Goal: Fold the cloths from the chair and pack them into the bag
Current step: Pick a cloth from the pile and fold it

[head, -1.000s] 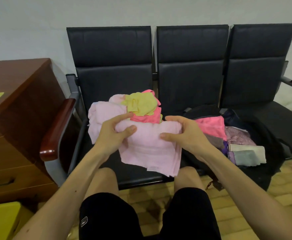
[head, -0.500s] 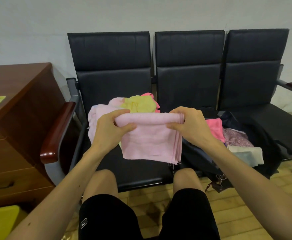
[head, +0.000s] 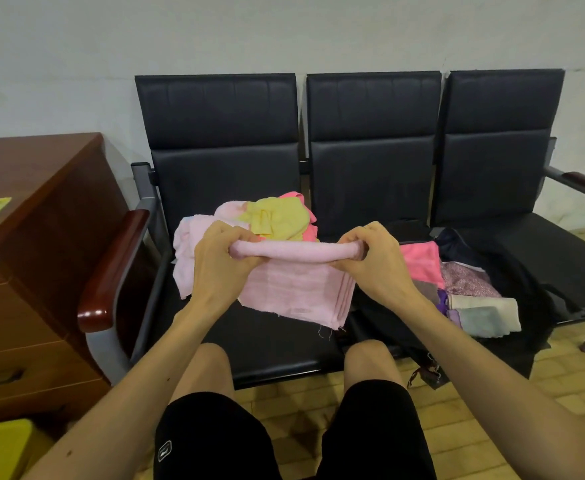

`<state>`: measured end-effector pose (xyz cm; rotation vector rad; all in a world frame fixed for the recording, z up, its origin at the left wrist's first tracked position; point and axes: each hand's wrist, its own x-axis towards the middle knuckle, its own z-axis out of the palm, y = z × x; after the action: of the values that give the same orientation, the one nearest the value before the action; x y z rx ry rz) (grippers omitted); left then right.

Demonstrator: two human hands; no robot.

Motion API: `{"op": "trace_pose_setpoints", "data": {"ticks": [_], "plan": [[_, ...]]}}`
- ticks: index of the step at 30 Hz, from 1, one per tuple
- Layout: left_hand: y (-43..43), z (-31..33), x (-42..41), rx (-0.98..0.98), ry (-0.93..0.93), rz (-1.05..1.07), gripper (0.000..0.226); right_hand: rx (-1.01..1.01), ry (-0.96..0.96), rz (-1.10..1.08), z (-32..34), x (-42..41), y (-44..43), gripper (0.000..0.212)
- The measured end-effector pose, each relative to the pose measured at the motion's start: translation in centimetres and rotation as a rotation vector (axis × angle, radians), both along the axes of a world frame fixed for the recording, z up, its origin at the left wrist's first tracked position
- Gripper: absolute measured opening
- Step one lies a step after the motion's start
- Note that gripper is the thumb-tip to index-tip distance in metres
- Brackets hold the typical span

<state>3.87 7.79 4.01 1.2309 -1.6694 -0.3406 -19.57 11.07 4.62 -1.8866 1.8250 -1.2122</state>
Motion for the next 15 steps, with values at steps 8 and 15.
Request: {"op": "trace_pose_setpoints", "data": {"ticks": [8,15], "plan": [[1.5,1.9,0.3,0.246,0.237,-0.367,0.013,0.374,-0.873,0.343,0.2,-2.2,3.0,0.031],[0.0,0.5,-3.9,0.489,0.340,-0.162,0.015,0.544,-1.169,0.371,-3.5,1.1,7.4,0.044]]}}
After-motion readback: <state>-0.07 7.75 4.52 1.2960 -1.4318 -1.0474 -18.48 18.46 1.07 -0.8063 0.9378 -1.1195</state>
